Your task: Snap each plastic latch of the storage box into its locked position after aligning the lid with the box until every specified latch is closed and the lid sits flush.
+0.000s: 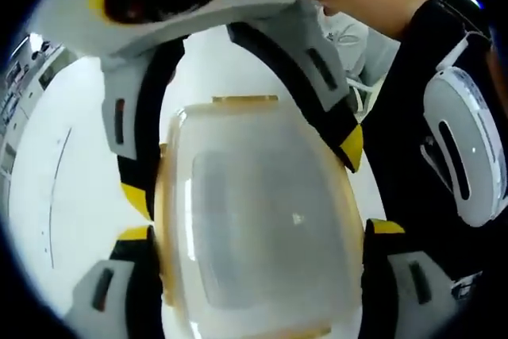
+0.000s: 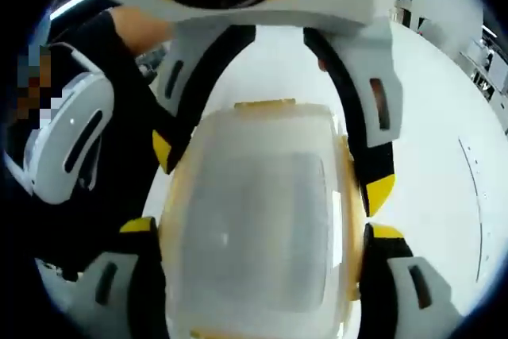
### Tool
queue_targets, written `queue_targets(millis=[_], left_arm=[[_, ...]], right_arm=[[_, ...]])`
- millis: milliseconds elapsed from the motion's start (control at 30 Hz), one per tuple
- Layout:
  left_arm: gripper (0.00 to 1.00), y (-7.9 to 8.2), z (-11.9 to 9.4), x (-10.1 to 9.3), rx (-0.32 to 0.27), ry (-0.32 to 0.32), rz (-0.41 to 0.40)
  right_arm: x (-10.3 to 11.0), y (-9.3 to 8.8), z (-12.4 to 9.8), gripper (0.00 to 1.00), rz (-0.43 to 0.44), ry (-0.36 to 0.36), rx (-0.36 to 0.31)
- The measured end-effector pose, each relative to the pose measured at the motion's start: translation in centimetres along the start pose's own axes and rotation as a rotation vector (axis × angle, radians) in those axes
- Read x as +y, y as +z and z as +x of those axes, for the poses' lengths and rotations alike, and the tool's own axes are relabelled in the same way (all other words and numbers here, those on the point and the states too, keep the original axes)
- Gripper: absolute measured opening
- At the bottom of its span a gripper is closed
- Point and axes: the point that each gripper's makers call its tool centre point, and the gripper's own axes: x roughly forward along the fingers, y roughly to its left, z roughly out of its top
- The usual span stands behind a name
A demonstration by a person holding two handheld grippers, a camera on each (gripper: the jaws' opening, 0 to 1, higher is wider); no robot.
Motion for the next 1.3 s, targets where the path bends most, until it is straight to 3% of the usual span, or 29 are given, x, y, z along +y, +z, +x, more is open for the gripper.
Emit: queue_targets(millis=[167,300,400,467,500,567,633,733,800,900,1133,1300], left_arm=[[1.0,-0.1,0.0,0.0,0.009,0.001,0.001],[1.0,-0.2,0.0,-0.1,-0.001,0.003,-0.001],[1.0,-0.1,-0.1,-0.3,-0.007,0.012,-0.002],[1.0,0.0,-0.2,-0.5,0.015,0.04,0.019],[1.0,-0.2,-0.6,-0.4,0.027,0.062,0.023],[1.0,0.2,-0.8,-0.6,0.017,0.071,0.033],[1.0,-0.6,-1.1,-0.8,0.073,0.139,0.069],[1.0,-0.9,-0.5,-1.0,0.108,0.223,0.034],[1.0,-0.9,-0.2,-1.1,0.107,0.228,0.038],[1.0,-0.9,0.0,-1.0,0.127,0.236,0.038],[1.0,-1.2,0.5,-0.8,0.19,0.276,0.029],[1.0,-1.1,0.4,-0.7,0.161,0.284,0.028]], right_arm=[[-0.8,-0.2,-0.1,1.0,0.011,0.002,0.047],[-0.5,-0.1,-0.5,1.0,-0.001,-0.008,0.004],[-0.5,0.0,-0.6,1.0,-0.001,-0.02,0.013],[-0.1,-0.1,-0.7,1.0,-0.024,-0.056,0.066],[0.3,0.5,-0.7,1.0,-0.035,-0.061,0.041],[0.5,0.5,-1.6,1.0,-0.057,-0.091,0.061],[0.4,0.6,-2.7,1.0,-0.101,-0.172,0.088],[0.4,0.6,-3.4,1.0,-0.093,-0.261,0.091],[0.3,-0.1,-3.4,1.0,-0.042,-0.278,0.098],[0.3,-1.0,-2.7,0.98,0.039,-0.256,0.086],[-0.1,-1.0,-2.6,0.96,0.011,-0.276,0.084],[-0.1,-1.0,-2.4,0.95,0.006,-0.283,0.091]])
